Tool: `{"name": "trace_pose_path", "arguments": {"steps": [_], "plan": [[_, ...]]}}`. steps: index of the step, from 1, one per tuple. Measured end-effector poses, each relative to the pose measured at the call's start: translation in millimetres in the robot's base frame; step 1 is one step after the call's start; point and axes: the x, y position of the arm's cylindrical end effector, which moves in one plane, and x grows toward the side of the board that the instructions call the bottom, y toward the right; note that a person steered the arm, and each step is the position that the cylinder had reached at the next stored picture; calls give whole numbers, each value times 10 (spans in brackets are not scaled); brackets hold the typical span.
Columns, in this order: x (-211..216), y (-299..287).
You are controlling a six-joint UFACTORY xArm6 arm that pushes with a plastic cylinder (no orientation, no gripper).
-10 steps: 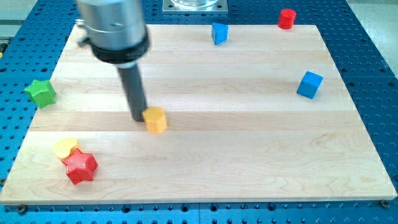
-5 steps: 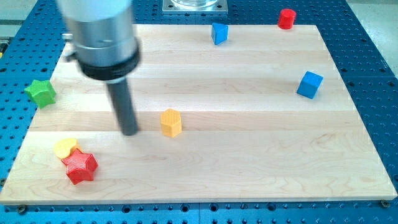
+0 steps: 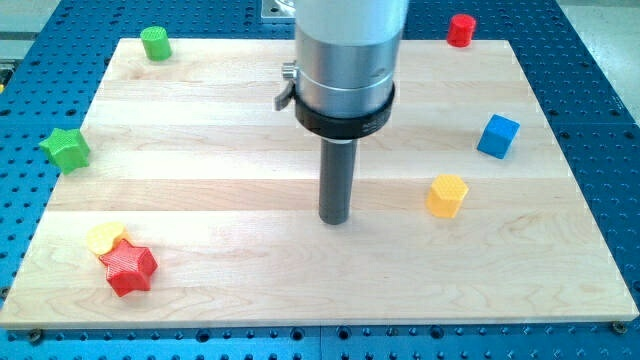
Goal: Push the hexagon to the bottom right of the board
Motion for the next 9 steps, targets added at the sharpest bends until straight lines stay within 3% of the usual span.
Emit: {"name": "trace_pose_path", "arguments": {"steps": [1, 2, 4, 6, 7, 9], "plan": [[-45, 25], [-407, 285], [-135, 1444], [-175, 1646], [134, 1690], [-131, 1822]]}}
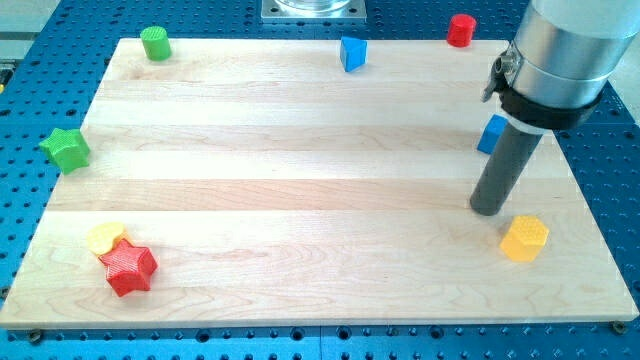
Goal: Push the hexagon to the bottom right of the board
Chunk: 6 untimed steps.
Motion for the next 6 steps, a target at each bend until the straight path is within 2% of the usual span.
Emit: {"name": "trace_pose_path", "arguments": {"steps": [1, 3, 4, 5, 6], "plan": [[253, 561], [711, 601], [680, 636], [368, 811], [327, 611]]}}
